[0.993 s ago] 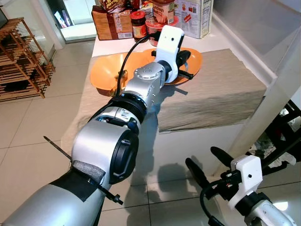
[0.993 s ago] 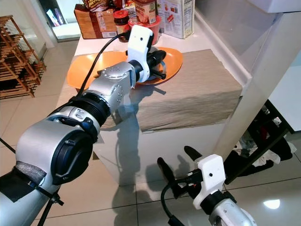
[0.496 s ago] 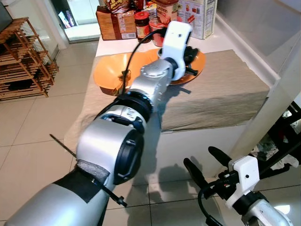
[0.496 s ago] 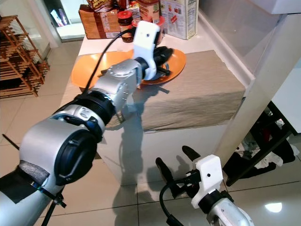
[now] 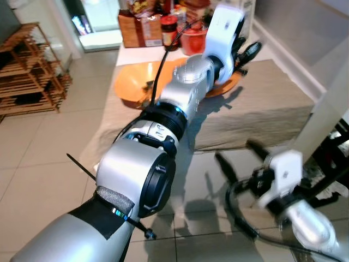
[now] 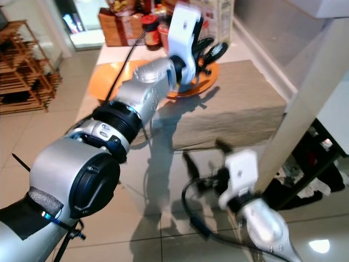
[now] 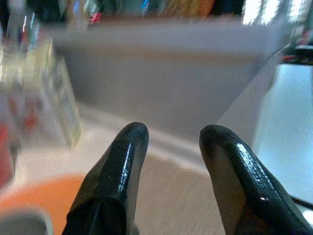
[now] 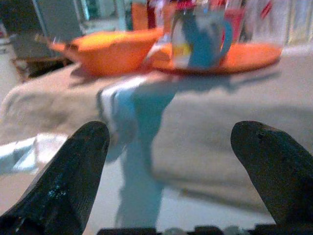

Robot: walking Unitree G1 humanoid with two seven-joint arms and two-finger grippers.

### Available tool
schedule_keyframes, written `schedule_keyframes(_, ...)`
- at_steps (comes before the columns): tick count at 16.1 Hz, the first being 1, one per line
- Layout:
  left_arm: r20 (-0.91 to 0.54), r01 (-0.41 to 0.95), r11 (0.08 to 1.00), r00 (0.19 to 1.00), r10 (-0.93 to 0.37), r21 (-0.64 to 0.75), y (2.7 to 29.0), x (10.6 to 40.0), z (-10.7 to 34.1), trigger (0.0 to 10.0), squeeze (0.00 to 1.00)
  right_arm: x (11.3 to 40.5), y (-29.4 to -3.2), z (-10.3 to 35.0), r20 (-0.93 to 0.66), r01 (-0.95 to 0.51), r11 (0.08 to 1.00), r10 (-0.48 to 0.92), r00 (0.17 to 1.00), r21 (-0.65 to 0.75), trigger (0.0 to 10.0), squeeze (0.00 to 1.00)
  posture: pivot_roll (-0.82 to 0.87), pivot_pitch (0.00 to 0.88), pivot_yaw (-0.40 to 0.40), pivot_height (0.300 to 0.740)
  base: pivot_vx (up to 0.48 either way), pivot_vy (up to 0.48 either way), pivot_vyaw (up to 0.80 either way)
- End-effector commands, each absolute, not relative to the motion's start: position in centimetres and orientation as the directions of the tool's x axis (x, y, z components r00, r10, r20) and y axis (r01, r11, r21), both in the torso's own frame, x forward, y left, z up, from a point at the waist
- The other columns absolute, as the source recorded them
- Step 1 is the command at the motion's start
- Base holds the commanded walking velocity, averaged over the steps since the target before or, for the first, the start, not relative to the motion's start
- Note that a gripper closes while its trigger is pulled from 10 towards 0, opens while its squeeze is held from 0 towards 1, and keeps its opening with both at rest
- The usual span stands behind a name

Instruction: Setting the table

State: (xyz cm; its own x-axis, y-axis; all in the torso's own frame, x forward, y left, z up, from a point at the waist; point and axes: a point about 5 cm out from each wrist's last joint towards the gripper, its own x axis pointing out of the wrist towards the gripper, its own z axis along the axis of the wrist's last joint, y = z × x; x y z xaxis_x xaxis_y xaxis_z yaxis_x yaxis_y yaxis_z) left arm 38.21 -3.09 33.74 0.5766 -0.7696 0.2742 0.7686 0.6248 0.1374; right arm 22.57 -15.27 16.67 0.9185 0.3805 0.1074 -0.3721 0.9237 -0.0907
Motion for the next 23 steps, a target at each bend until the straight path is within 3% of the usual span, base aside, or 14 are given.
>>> schedule_keyframes(1,0.328,0.774,0.595,0.516,-0.791,0.216,-2.3,37.5,35.7,10.0,0.00,23.0,-15.6,16.3,0.098,-0.353,0.932,0.360,0.928,-0.081,10.0,0.00,-0.20,0.028,0.088,0.740,0.000,0.000,0.00)
schedule_keyframes(3,0.336,0.766,0.588,0.500,-0.798,0.258,-0.5,36.9,35.8,10.0,0.00,23.6,-15.5,16.2,0.099,-0.350,0.933,0.357,0.929,-0.079,10.0,0.00,-0.17,0.014,0.079,0.740,0.000,0.000,0.00)
schedule_keyframes(5,0.319,0.703,0.655,0.576,-0.753,0.279,3.3,37.1,35.0,10.0,0.00,24.4,-15.0,15.9,0.099,-0.354,0.933,0.360,0.928,-0.066,10.0,0.00,-0.12,0.000,0.068,0.740,0.000,0.000,0.00)
schedule_keyframes(6,0.326,0.606,0.753,0.679,-0.658,0.257,7.6,37.2,34.3,10.0,0.00,25.1,-14.7,15.5,0.098,-0.361,0.931,0.365,0.926,-0.058,10.0,0.00,-0.09,0.000,0.062,0.740,0.000,0.000,0.00)
schedule_keyframes(7,0.332,0.572,0.781,0.707,-0.624,0.250,9.2,36.9,33.9,10.0,0.00,25.4,-14.7,15.3,0.096,-0.361,0.931,0.365,0.926,-0.057,10.0,0.00,-0.08,0.000,0.055,0.740,0.000,0.000,0.00)
schedule_keyframes(8,0.319,0.483,0.845,0.783,-0.534,0.229,12.7,36.3,32.4,10.0,0.00,26.1,-14.7,15.1,0.093,-0.352,0.934,0.356,0.930,-0.058,10.0,0.00,-0.06,0.000,0.045,0.740,0.000,0.000,0.00)
schedule_keyframes(10,0.293,0.346,0.923,0.877,-0.382,0.169,17.4,34.8,30.3,10.0,0.00,27.1,-15.2,14.7,0.088,-0.325,0.943,0.330,0.940,-0.065,10.0,0.00,-0.03,0.000,0.025,0.740,0.000,0.000,0.00)
schedule_keyframes(11,0.282,0.307,0.936,0.895,-0.345,0.170,18.5,34.1,29.6,10.0,0.00,27.3,-15.4,14.6,0.086,-0.318,0.945,0.323,0.942,-0.074,10.0,0.00,-0.03,0.000,0.023,0.740,0.000,0.000,0.00)
schedule_keyframes(13,0.186,0.264,0.955,0.940,-0.287,0.137,19.3,31.7,25.4,10.0,0.00,27.4,-15.8,14.1,0.078,-0.309,0.947,0.315,0.946,-0.086,10.0,0.00,-0.02,0.000,0.014,0.740,0.000,0.000,0.00)
schedule_keyframes(14,0.074,0.286,0.947,0.951,-0.299,0.149,18.1,29.9,21.2,10.0,0.00,27.2,-15.9,13.6,0.082,-0.302,0.948,0.310,0.947,-0.101,10.0,0.00,-0.02,0.000,0.014,0.740,0.000,0.000,0.00)
schedule_keyframes(16,-0.017,0.289,0.953,0.957,-0.289,0.090,16.8,28.1,16.4,10.0,0.00,26.9,-15.8,13.0,0.089,-0.297,0.949,0.306,0.948,-0.102,10.0,0.00,-0.02,0.000,0.023,0.740,0.000,0.000,0.00)
schedule_keyframes(18,-0.126,0.186,0.983,0.975,-0.185,-0.003,16.8,26.2,11.0,10.0,0.00,26.6,-15.6,12.1,0.086,-0.286,0.954,0.294,0.952,-0.087,10.0,0.00,-0.03,0.000,0.030,0.740,0.000,0.000,0.00)
schedule_keyframes(23,-0.032,0.144,0.989,0.989,-0.143,0.028,16.3,27.9,13.4,10.0,0.00,27.3,-15.1,11.8,0.093,-0.314,0.946,0.321,0.942,-0.084,10.0,0.00,-0.03,0.000,0.016,0.740,0.000,-0.192,0.00)
